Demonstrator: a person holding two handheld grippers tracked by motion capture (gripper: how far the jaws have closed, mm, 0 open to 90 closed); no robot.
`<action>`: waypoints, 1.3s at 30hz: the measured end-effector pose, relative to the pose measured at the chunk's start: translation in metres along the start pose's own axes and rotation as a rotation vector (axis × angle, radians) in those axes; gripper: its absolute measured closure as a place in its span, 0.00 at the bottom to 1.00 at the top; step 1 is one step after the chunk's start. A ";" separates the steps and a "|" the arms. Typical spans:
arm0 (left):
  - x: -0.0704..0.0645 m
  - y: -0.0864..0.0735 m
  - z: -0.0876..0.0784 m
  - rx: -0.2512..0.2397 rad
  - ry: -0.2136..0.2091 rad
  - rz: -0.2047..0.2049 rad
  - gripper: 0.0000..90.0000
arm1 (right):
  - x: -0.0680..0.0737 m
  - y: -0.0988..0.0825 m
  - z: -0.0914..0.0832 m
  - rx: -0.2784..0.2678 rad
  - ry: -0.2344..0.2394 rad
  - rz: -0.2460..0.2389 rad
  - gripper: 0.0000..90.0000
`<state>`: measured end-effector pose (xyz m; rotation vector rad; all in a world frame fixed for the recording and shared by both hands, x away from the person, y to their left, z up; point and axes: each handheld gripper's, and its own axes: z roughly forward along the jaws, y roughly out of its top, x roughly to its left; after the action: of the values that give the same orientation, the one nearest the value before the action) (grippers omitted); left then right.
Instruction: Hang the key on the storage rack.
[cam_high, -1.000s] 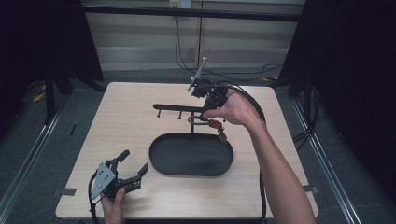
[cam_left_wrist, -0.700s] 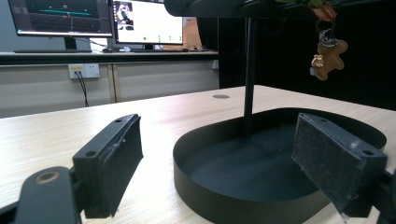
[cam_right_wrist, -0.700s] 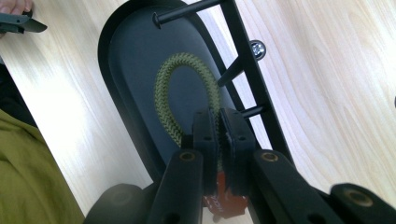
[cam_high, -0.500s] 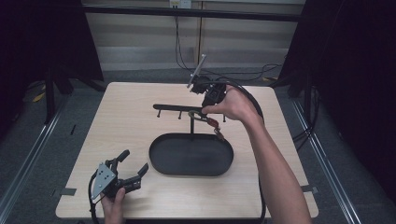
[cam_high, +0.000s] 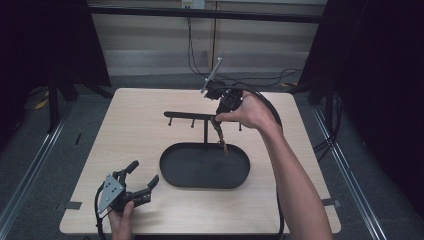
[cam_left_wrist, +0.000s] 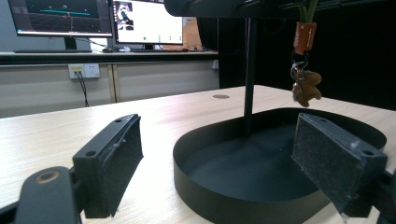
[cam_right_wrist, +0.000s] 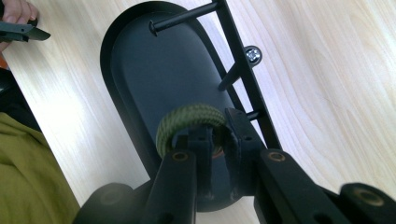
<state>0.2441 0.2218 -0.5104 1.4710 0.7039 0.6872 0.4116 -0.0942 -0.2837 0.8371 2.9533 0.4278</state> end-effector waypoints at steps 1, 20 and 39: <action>0.000 0.000 0.000 0.000 0.000 0.000 0.17 | 0.000 0.000 0.000 -0.001 -0.003 -0.002 0.90; 0.000 0.000 0.000 0.001 0.004 0.003 0.17 | -0.007 -0.007 -0.002 -0.029 0.021 0.018 0.90; 0.000 0.000 0.000 0.003 0.003 0.001 0.17 | 0.008 -0.037 -0.005 -0.164 0.021 0.056 0.60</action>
<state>0.2440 0.2219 -0.5103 1.4732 0.7070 0.6898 0.3853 -0.1218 -0.2887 0.9025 2.8698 0.6754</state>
